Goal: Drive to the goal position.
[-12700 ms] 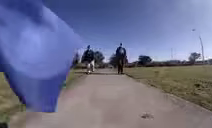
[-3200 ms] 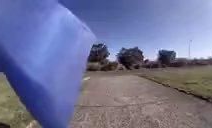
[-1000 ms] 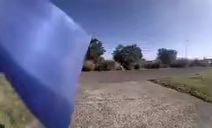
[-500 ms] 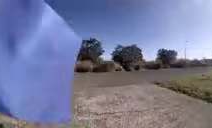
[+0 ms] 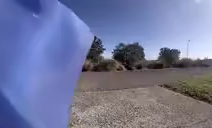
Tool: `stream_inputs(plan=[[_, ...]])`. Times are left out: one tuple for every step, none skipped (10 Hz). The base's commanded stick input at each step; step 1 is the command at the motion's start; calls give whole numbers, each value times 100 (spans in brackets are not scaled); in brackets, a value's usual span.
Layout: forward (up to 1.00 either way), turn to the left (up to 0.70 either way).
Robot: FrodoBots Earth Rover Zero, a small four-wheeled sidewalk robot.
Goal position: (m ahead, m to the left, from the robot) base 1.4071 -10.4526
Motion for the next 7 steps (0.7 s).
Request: stream_inputs(plan=[[100,0],[100,0],[100,0],[100,0],[100,0],[100,0],[100,0]])
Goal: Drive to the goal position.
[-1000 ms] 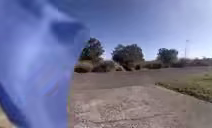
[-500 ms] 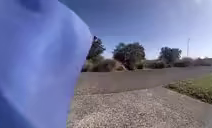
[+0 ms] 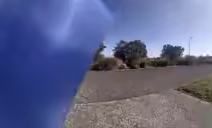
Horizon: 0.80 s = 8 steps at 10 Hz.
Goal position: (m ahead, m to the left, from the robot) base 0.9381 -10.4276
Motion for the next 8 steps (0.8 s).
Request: stream_inputs(plan=[[100,0],[100,0],[100,0],[100,0],[100,0],[100,0],[100,-14],[100,-33]])
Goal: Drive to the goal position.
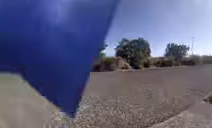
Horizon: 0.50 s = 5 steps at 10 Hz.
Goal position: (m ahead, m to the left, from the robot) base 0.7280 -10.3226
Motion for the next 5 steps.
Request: stream_inputs(plan=[[100,-40],[100,-40],[100,-40],[100,-40],[100,-40]])
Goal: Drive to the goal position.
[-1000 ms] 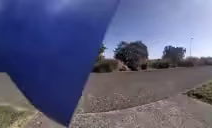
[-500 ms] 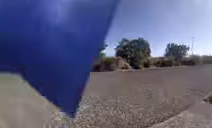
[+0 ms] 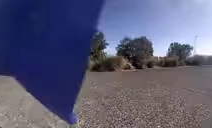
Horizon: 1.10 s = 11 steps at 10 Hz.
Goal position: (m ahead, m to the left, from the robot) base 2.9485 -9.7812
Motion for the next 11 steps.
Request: stream_inputs(plan=[[100,-40],[100,-40],[100,-40],[100,-40],[100,-40],[100,-40],[100,-40],[100,-40],[100,-40],[100,-40],[100,-40]])
